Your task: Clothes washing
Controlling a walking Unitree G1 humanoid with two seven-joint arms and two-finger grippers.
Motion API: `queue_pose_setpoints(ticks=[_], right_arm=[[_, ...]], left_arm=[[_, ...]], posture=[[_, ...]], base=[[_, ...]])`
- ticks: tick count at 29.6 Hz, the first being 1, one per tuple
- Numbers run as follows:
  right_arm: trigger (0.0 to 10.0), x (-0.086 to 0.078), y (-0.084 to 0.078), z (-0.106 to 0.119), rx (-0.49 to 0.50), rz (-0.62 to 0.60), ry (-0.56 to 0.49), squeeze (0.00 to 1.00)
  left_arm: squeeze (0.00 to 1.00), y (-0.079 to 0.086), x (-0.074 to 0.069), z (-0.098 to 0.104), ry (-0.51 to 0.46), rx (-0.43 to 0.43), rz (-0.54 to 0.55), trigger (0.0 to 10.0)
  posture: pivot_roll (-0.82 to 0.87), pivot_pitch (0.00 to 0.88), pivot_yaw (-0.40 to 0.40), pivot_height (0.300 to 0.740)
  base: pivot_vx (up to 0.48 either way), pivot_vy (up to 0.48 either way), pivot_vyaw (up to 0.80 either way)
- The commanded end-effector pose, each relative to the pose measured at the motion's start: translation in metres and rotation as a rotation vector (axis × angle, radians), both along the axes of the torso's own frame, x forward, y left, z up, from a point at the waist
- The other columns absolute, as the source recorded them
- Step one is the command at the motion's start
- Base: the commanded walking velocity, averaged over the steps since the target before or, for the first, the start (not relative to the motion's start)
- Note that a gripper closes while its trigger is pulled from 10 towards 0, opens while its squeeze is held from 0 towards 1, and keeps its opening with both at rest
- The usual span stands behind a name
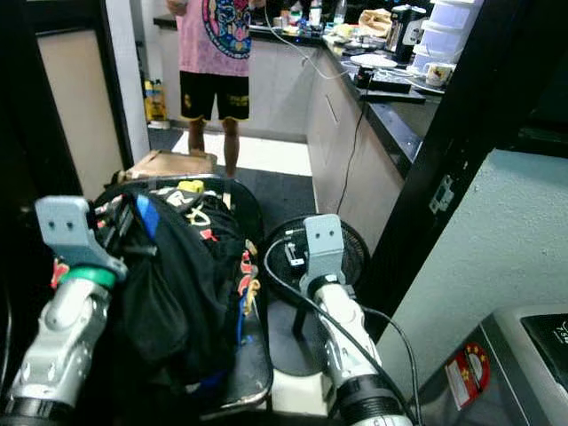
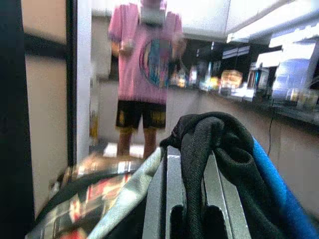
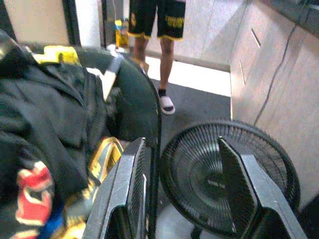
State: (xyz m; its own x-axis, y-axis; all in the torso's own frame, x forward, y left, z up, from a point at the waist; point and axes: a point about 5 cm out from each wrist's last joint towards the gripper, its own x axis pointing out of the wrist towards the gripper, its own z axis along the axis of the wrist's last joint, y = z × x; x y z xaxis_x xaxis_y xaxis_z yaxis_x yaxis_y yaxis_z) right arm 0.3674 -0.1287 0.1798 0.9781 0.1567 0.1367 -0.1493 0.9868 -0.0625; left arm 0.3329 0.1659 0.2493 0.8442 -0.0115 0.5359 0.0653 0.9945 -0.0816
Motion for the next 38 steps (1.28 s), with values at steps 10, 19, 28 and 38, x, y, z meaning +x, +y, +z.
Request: queue_pose_setpoints(ticks=[10,19,28,38], right_arm=[[10.0,0.002,0.003,0.019,0.042,0.014,-0.055,0.00],[10.0,0.002,0.001,0.016,0.043,0.010,-0.042,0.00],[10.0,0.002,0.002,0.014,0.038,0.011,-0.035,0.00],[10.0,0.002,0.001,0.010,0.034,0.005,-0.022,0.00]], left_arm=[[0.00,0.001,-0.003,0.028,-0.089,0.049,-0.008,10.0],[0.00,0.001,-0.004,0.024,-0.064,0.081,0.016,10.0],[0.00,0.002,-0.001,0.021,-0.036,0.113,0.029,10.0],[0.00,0.001,0.002,0.013,0.010,0.159,0.042,10.0]], posture=[[-0.02,0.025,-0.038,0.740],[-0.02,0.024,-0.039,0.740],[-0.02,0.024,-0.038,0.740],[-0.02,0.025,-0.036,0.740]], base=[[0.000,0.000,-0.19],[0.000,0.000,-0.80],[0.000,0.000,-0.80],[0.000,0.000,-0.80]])
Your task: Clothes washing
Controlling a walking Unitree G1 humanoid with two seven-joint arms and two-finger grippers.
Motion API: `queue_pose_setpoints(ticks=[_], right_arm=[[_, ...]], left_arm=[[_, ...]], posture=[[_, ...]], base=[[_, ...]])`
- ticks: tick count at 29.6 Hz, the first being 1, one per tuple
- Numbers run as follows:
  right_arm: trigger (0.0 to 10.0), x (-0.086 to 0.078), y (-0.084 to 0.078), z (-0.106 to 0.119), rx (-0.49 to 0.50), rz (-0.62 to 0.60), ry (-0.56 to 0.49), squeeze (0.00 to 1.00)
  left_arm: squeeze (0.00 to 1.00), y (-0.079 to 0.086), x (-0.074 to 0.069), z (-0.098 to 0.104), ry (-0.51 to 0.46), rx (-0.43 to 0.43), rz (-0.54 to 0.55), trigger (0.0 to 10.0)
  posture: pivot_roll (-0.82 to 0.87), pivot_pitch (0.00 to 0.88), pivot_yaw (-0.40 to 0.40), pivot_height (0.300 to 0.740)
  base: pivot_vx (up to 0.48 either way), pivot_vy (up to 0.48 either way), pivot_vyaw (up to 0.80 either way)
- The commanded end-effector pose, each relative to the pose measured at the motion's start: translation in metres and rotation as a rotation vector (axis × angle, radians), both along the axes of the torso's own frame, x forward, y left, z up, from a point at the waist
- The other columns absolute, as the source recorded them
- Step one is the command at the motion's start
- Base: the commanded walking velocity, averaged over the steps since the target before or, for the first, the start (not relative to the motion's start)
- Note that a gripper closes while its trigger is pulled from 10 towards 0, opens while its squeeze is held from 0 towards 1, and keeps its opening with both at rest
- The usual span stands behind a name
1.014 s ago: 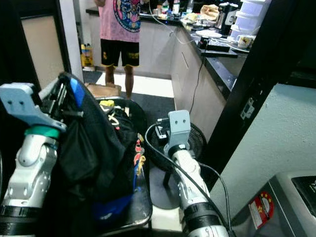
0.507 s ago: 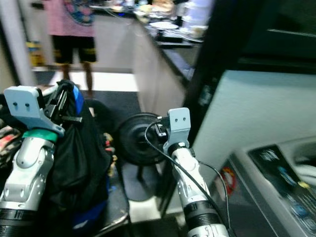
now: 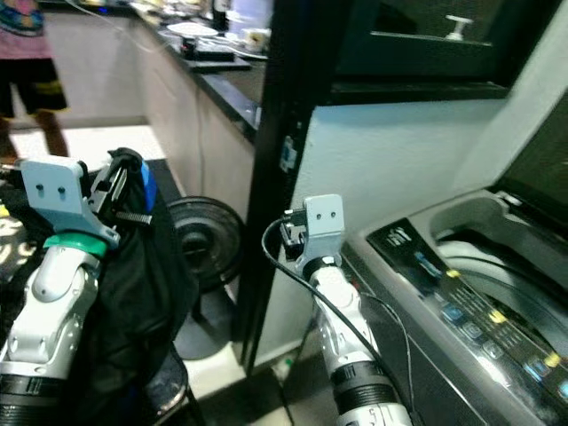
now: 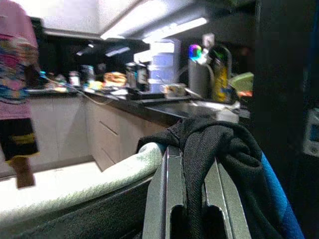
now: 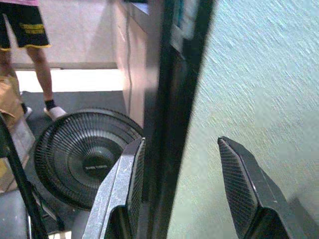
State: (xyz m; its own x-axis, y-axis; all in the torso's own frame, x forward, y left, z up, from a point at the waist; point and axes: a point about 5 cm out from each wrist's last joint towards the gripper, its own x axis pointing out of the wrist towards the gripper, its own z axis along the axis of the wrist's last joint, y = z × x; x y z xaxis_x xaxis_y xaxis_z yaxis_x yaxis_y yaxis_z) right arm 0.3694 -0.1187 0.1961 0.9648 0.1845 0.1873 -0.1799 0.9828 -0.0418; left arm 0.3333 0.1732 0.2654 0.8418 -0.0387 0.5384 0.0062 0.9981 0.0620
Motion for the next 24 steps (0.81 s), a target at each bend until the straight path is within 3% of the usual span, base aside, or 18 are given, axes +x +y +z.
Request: queue_pose_setpoints(ticks=[1,24], right_arm=[[10.0,-0.0004,-0.0087,-0.0066,0.005,-0.028,0.028,0.00],[10.0,-0.0027,-0.0088,-0.0135,-0.002,-0.032,0.044,0.00]], left_arm=[[0.00,-0.0060,0.0019,-0.0044,0.023,0.019,-0.015,10.0],[0.00,-0.0074,0.0026,-0.0100,0.049,0.036,-0.006,10.0]], posture=[[-0.02,0.023,-0.036,0.740],[-0.02,0.009,-0.030,0.740]], base=[[0.000,0.000,-0.80],[0.000,0.000,-0.80]])
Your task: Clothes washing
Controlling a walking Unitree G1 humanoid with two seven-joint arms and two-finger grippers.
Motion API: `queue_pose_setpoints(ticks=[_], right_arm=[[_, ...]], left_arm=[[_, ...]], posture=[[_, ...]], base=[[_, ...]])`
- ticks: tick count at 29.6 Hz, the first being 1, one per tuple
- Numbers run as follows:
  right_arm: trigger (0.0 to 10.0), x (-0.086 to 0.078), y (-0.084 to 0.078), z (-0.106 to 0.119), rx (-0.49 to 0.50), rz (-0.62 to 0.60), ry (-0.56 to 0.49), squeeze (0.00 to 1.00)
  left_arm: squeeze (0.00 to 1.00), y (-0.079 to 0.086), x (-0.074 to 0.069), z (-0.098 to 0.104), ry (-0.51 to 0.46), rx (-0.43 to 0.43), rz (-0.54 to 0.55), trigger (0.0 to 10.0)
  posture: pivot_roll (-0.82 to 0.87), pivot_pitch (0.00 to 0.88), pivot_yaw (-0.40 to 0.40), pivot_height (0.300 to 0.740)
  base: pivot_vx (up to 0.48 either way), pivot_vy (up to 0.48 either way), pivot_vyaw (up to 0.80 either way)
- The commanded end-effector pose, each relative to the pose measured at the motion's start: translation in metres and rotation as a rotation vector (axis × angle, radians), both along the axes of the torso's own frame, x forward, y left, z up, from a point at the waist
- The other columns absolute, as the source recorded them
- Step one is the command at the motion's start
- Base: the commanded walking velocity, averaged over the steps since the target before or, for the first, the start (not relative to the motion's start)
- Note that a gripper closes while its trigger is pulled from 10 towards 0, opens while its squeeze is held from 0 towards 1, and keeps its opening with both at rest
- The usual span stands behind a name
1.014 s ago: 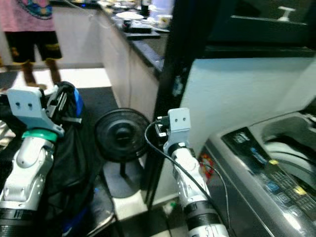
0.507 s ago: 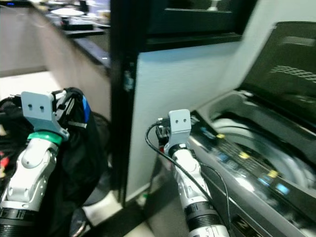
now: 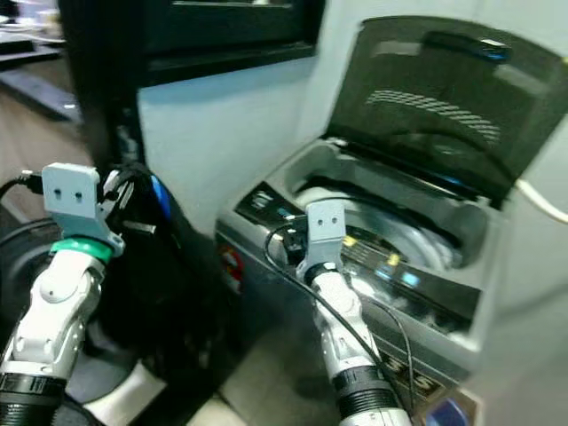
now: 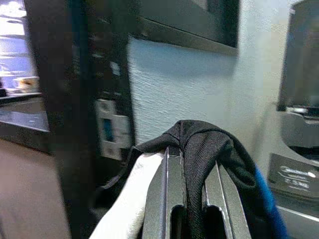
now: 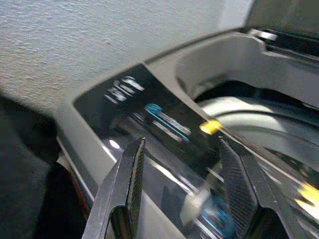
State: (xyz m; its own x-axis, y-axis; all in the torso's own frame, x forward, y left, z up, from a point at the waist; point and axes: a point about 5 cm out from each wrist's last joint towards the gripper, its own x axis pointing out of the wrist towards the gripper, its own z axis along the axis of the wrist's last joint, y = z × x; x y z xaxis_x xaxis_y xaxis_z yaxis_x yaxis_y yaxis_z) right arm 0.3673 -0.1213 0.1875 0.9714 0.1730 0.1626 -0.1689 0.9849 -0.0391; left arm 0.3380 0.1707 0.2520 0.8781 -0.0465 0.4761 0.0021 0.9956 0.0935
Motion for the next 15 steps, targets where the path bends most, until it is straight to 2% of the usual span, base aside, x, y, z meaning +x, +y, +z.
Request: queue_pose_setpoints(ticks=[1,10,15], right_arm=[[10.0,-0.0007,-0.0062,-0.0051,0.000,-0.020,0.020,0.00],[10.0,-0.0009,-0.0039,-0.0069,0.004,-0.017,0.027,0.00],[10.0,-0.0013,-0.0026,-0.0073,0.008,-0.015,0.029,0.00]], left_arm=[[0.00,-0.0052,-0.0023,0.0032,-0.021,0.004,-0.017,10.0],[0.00,-0.0039,-0.0030,0.0028,-0.013,0.004,-0.016,10.0],[0.00,-0.0009,-0.0025,-0.0063,0.052,0.003,0.027,10.0]], posture=[[-0.02,0.009,-0.030,0.740],[-0.01,0.019,-0.031,0.740],[-0.01,0.025,-0.031,0.740]], base=[[0.000,0.000,-0.80],[0.000,0.000,-0.80],[0.000,0.000,-0.80]])
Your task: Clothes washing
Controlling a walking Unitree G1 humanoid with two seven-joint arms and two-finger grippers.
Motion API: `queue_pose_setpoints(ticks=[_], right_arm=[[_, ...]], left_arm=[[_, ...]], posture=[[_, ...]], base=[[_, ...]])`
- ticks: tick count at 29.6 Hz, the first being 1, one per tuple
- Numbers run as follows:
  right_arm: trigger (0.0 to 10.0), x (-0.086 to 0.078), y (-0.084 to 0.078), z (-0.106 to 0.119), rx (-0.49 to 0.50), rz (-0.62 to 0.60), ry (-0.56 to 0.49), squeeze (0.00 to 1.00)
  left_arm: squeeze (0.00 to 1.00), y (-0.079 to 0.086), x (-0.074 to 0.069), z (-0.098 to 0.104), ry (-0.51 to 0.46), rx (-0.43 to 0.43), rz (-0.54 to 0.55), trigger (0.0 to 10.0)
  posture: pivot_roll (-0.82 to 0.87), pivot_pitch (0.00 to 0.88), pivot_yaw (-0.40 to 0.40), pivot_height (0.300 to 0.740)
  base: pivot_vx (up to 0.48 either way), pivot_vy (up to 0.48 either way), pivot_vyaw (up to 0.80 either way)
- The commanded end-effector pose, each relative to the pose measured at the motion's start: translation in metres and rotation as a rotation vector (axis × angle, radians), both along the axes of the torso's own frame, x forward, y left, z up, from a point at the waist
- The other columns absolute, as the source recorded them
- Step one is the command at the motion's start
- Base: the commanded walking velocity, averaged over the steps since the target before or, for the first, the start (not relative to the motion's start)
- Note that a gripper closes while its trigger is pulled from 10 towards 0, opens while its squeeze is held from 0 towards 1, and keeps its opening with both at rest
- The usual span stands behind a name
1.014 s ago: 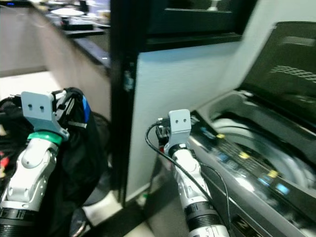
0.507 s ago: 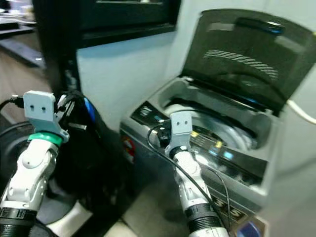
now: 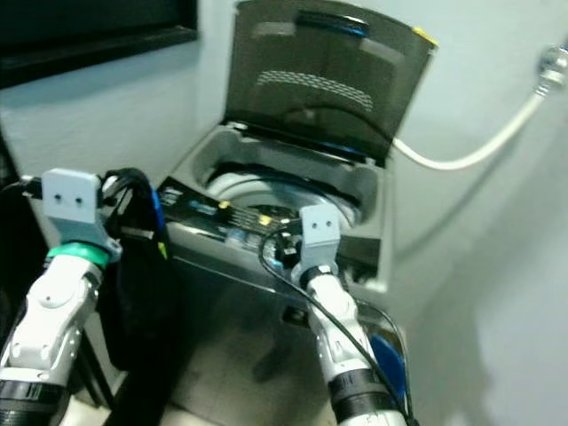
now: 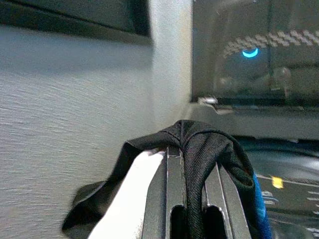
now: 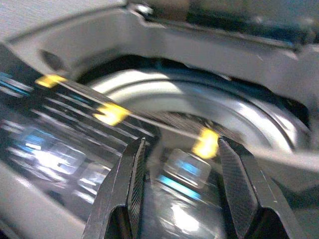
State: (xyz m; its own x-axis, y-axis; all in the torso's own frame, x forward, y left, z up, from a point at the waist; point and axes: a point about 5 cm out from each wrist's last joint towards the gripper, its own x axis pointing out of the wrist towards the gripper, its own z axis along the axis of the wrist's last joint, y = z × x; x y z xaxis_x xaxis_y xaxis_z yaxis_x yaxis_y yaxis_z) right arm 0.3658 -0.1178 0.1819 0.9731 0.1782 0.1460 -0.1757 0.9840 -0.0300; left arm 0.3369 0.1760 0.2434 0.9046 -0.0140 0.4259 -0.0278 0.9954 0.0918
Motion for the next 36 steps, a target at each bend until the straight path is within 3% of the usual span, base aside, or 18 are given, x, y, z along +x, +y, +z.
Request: queue_pose_setpoints(ticks=[1,3,7,9,14,19,22,31,36], right_arm=[[10.0,0.000,-0.006,-0.002,0.002,-0.021,0.012,0.00],[10.0,0.000,-0.006,-0.002,0.003,-0.021,0.012,0.00],[10.0,0.000,-0.006,-0.001,0.005,-0.020,0.010,0.00],[10.0,0.001,-0.005,0.000,0.010,-0.020,0.008,0.00],[10.0,0.000,-0.004,0.001,0.013,-0.017,0.006,0.00],[10.0,-0.002,0.001,0.001,-0.021,0.014,-0.003,0.00],[10.0,-0.003,0.004,-0.002,-0.022,0.018,0.011,0.00],[10.0,-0.003,0.005,-0.006,-0.003,0.001,0.023,0.00],[10.0,-0.002,0.004,-0.007,0.013,-0.002,0.042,0.00]], left_arm=[[0.00,-0.002,0.000,-0.001,0.027,-0.007,0.033,10.0],[0.00,0.006,0.002,-0.007,0.078,-0.046,0.095,10.0],[0.00,0.011,0.004,-0.009,0.114,-0.060,0.112,10.0],[0.00,0.008,0.007,-0.016,0.188,-0.056,0.100,10.0],[0.00,-0.003,0.005,-0.023,0.221,-0.038,0.085,10.0],[0.00,-0.005,-0.001,-0.014,0.171,-0.079,0.115,10.0],[0.00,-0.011,-0.003,-0.014,0.161,-0.104,0.044,10.0],[0.00,-0.020,-0.007,-0.024,0.199,-0.029,0.040,10.0],[0.00,-0.019,-0.007,-0.022,0.186,-0.026,0.038,10.0]], posture=[[-0.01,0.025,-0.032,0.740],[0.00,0.026,-0.032,0.740],[0.00,0.026,-0.031,0.740],[0.00,0.026,-0.030,0.740],[0.00,0.028,-0.027,0.740],[0.00,0.031,-0.029,0.740],[0.00,0.031,-0.031,0.740],[0.01,0.035,-0.030,0.740],[0.01,0.036,-0.029,0.740]], base=[[0.000,0.000,-0.80],[0.000,0.000,-0.80],[0.000,0.000,-0.80],[0.000,0.000,-0.80],[0.000,0.000,-0.80],[0.000,0.000,-0.44],[0.000,0.000,0.00],[0.000,0.000,0.00],[0.000,0.000,-0.80]])
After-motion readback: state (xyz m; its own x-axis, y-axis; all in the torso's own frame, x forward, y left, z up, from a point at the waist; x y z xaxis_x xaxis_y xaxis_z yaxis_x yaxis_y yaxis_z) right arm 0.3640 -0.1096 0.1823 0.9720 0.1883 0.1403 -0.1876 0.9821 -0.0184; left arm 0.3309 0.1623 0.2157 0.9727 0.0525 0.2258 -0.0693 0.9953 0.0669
